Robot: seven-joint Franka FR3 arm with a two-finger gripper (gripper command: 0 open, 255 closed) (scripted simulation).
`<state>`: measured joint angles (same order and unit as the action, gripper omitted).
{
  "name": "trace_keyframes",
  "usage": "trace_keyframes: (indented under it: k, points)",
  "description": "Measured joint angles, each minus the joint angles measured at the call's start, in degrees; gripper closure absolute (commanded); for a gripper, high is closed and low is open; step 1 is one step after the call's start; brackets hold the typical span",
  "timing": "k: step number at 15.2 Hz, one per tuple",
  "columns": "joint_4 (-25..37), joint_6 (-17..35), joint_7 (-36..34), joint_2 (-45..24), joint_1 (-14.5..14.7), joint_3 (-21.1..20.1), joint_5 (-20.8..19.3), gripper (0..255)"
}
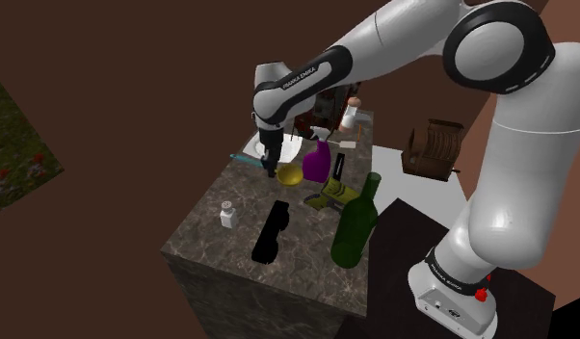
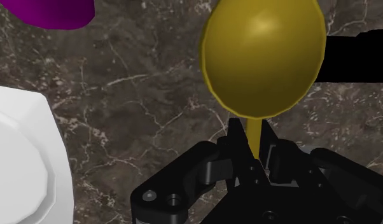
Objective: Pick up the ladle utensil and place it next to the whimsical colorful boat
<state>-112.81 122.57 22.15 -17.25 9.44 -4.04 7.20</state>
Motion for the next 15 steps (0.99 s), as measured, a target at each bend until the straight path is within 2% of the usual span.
trace_keyframes:
  k: [15]
  points:
    - [4.6, -10.2, -0.9, 5.6, -0.3, 0.1, -0.2, 255]
